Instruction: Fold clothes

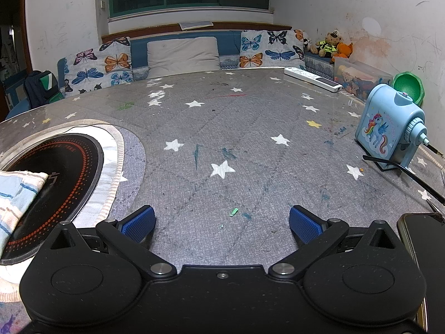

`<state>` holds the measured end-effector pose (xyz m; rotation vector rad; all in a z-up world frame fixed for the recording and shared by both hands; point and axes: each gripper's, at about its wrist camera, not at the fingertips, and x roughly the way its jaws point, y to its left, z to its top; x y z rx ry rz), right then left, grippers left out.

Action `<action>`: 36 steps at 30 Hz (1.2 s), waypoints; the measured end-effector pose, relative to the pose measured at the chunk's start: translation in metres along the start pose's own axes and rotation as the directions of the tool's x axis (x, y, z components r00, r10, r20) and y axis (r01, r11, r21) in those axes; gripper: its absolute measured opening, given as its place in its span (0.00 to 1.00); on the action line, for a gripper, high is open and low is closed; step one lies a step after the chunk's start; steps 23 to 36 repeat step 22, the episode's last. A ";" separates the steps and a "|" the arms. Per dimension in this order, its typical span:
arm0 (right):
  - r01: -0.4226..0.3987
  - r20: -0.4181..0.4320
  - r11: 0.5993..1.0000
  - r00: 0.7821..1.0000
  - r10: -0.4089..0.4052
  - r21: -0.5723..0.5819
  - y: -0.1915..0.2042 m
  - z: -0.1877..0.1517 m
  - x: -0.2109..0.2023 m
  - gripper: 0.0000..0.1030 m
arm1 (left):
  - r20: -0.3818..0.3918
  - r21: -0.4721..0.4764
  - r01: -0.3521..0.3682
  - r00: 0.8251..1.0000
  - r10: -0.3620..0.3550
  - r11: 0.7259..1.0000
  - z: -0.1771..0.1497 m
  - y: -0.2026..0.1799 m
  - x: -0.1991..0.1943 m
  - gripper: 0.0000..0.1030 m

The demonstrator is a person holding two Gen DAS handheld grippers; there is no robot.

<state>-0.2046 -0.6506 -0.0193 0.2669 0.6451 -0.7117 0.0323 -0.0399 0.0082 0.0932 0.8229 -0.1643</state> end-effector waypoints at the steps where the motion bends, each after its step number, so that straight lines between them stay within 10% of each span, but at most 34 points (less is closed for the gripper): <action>1: 0.000 0.000 1.000 1.000 0.000 0.000 0.000 0.000 0.000 1.00 | 0.000 0.000 0.000 1.000 0.000 1.000 0.000 0.000 0.000 1.00; 36: 0.000 0.000 1.000 1.000 0.000 0.000 0.000 0.000 0.000 1.00 | 0.007 -0.001 -0.001 1.000 0.001 1.000 -0.001 0.002 0.002 1.00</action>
